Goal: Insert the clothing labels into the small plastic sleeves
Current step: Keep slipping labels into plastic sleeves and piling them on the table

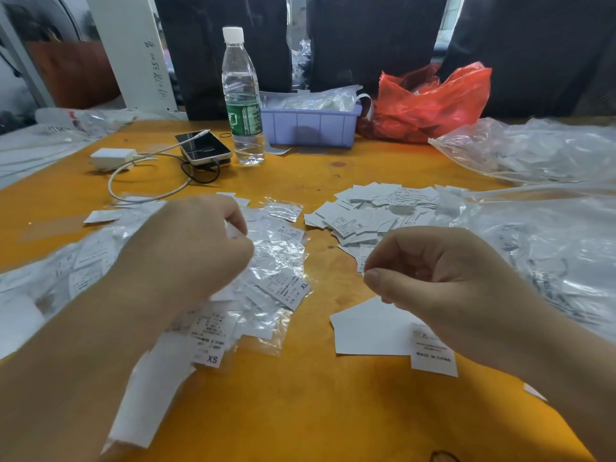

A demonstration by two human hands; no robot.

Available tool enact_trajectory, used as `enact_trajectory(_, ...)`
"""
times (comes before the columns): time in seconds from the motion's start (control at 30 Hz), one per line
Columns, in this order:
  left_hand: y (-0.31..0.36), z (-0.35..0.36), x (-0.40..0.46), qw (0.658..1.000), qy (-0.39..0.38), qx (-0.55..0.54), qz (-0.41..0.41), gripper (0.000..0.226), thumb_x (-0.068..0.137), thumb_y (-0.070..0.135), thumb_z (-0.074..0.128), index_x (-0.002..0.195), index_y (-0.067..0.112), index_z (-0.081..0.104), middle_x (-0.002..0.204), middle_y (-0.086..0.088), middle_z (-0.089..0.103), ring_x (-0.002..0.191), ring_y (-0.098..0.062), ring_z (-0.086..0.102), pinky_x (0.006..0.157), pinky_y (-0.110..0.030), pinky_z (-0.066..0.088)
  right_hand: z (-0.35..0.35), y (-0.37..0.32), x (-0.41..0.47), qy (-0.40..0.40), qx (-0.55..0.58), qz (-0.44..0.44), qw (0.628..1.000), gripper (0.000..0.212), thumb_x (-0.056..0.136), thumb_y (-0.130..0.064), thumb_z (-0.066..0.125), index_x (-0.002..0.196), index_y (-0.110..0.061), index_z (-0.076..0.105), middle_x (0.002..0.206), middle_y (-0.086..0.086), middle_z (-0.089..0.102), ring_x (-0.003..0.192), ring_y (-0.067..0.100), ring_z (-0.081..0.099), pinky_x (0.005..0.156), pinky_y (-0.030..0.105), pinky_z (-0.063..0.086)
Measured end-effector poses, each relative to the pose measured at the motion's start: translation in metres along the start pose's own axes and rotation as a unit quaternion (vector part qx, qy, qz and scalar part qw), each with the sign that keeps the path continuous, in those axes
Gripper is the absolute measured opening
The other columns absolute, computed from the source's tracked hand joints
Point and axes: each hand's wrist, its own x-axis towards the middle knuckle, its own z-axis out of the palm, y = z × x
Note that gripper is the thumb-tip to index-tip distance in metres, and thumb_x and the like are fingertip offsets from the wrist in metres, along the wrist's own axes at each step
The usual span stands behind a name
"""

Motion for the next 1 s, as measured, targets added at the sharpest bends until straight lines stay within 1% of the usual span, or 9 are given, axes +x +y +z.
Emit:
enact_trajectory(0.1,-0.011,0.002,0.005,0.998,-0.008,0.044,-0.036,0.009,0.076,0.027,0.061,0.079,0.033,0.055,0.082,0.009,0.056,0.072,-0.015,0.055,0.057,-0.027,0.045,0.000,0.000,0.000,-0.007,-0.001,0.000,1.000,0.008,0.082,-0.024,0.065,0.075,-0.024,0.070,0.065,0.000,0.065,0.064,0.025,0.061,0.058,0.042,0.050)
enact_trajectory(0.17,-0.014,0.007,0.007,0.994,-0.020,0.104,-0.035,0.022,0.077,0.028,0.066,0.095,0.036,0.057,0.099,0.007,0.055,0.091,-0.020,0.053,0.070,-0.033,0.048,0.000,0.000,-0.001,-0.012,-0.004,-0.001,1.000,0.009,0.082,-0.023,0.065,0.075,-0.024,0.070,0.065,0.000,0.065,0.064,0.023,0.062,0.058,0.040,0.050)
enact_trajectory(0.27,-0.006,0.012,0.002,0.987,0.066,0.139,0.045,0.045,0.078,0.026,0.069,0.121,0.032,0.055,0.104,0.006,0.040,0.104,-0.019,0.037,0.090,-0.040,0.037,0.000,-0.001,0.000,-0.013,-0.012,-0.001,1.000,0.009,0.082,-0.024,0.065,0.075,-0.024,0.070,0.066,0.000,0.065,0.063,0.021,0.061,0.058,0.037,0.051)
enact_trajectory(0.37,0.020,0.016,-0.019,0.981,0.079,0.047,0.173,0.036,0.079,0.040,0.063,0.113,0.030,0.061,0.099,0.010,0.041,0.099,-0.012,0.033,0.085,-0.030,0.029,0.001,-0.001,0.000,-0.011,-0.019,0.003,1.000,0.011,0.084,-0.019,0.066,0.073,-0.023,0.070,0.065,0.000,0.064,0.061,0.020,0.059,0.058,0.035,0.048)
enact_trajectory(0.43,0.038,0.024,-0.039,0.970,-0.021,-0.022,0.242,0.036,0.078,0.059,0.054,0.106,0.037,0.059,0.096,0.017,0.040,0.100,-0.007,0.035,0.080,-0.022,0.026,0.001,-0.002,0.000,-0.010,-0.025,0.003,1.000,0.012,0.082,-0.020,0.065,0.071,-0.022,0.069,0.062,0.002,0.061,0.057,0.018,0.055,0.055,0.034,0.044)
enact_trajectory(0.53,0.051,0.036,-0.057,0.939,-0.123,0.004,0.320,0.047,0.071,0.079,0.035,0.099,0.041,0.041,0.091,0.020,0.030,0.093,-0.003,0.026,0.074,-0.020,0.026,0.001,-0.002,0.000,-0.004,-0.038,0.002,0.999,0.014,0.081,-0.015,0.064,0.068,-0.021,0.067,0.058,0.005,0.057,0.050,0.011,0.045,0.049,0.031,0.037)
enact_trajectory(0.63,0.045,0.042,-0.055,0.938,-0.134,0.021,0.319,0.050,0.074,0.078,0.032,0.101,0.037,0.042,0.094,0.016,0.034,0.094,-0.007,0.028,0.080,-0.026,0.031,0.001,-0.003,0.001,-0.005,-0.056,0.005,0.998,0.017,0.083,-0.012,0.066,0.069,-0.021,0.068,0.059,0.004,0.059,0.050,0.010,0.046,0.050,0.031,0.038)
enact_trajectory(0.8,0.042,0.043,-0.052,0.933,-0.118,-0.014,0.339,0.022,0.090,0.055,0.045,0.087,0.041,0.028,0.088,0.015,0.035,0.088,-0.006,0.032,0.080,-0.028,0.031,0.004,-0.004,-0.001,-0.019,-0.061,0.012,0.998,0.016,0.084,-0.015,0.064,0.070,-0.021,0.068,0.056,0.001,0.058,0.046,0.005,0.044,0.046,0.021,0.035)
enact_trajectory(1.0,0.041,0.042,-0.052,0.942,-0.176,-0.105,0.266,0.014,0.086,0.048,0.057,0.081,0.043,0.046,0.085,0.018,0.052,0.085,0.003,0.046,0.067,-0.017,0.036,0.001,-0.005,-0.002,-0.022,-0.077,0.009,0.997,0.016,0.086,-0.015,0.064,0.072,-0.022,0.068,0.058,0.003,0.058,0.048,0.005,0.045,0.048,0.026,0.039)
